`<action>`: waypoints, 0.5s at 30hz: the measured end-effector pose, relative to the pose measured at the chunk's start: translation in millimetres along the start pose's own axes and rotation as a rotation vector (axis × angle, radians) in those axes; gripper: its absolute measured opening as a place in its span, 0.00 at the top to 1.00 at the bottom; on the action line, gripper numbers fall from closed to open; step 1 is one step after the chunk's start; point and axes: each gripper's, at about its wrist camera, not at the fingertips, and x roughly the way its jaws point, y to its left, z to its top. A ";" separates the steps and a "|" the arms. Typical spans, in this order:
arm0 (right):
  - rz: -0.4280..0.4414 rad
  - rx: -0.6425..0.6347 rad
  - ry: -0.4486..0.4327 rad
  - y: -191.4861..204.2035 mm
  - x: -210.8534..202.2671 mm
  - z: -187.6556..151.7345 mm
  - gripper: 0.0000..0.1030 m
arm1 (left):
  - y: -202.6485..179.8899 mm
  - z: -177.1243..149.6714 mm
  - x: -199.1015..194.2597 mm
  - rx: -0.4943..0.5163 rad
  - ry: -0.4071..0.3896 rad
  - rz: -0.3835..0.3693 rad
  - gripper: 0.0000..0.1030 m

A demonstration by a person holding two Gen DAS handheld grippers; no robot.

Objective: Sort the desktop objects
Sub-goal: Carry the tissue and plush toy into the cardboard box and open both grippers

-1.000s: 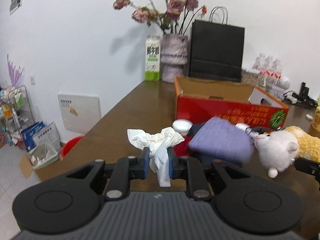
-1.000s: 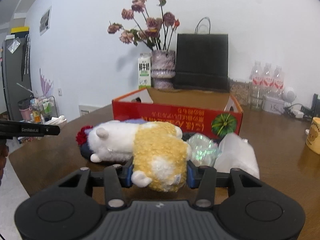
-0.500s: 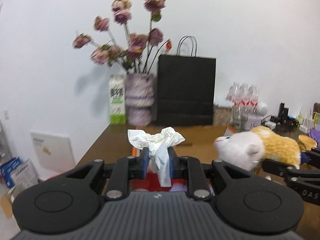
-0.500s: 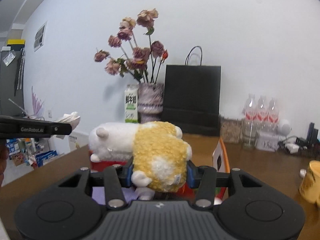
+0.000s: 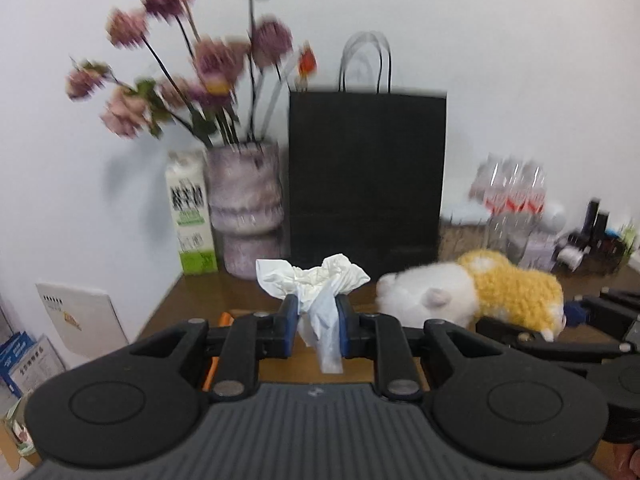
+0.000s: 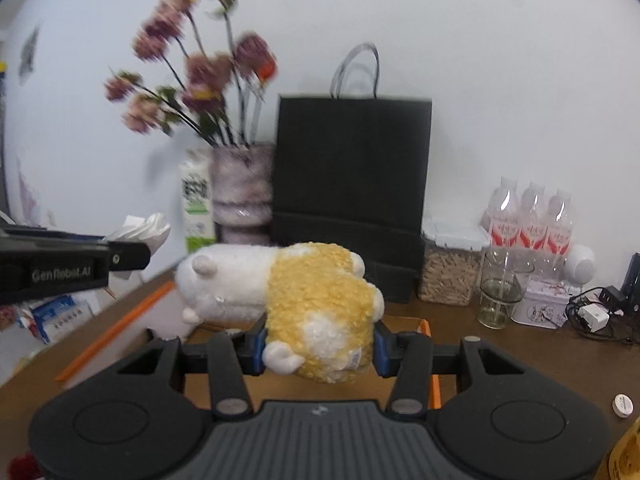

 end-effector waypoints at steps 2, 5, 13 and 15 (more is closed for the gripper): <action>-0.022 0.003 0.037 -3.6 21.6 0.4 0.55 | -5.3 0.5 27.0 0.010 0.063 0.010 0.80; -0.053 -0.007 0.082 -8.4 48.4 -3.0 0.55 | -6.5 -6.6 60.2 0.014 0.154 0.022 0.81; -0.080 0.002 0.243 -18.0 102.7 -18.1 0.55 | -5.9 -22.2 116.6 0.046 0.319 0.067 0.81; -0.082 0.008 0.279 -20.5 112.6 -21.9 0.55 | -4.1 -27.2 123.6 0.051 0.351 0.075 0.81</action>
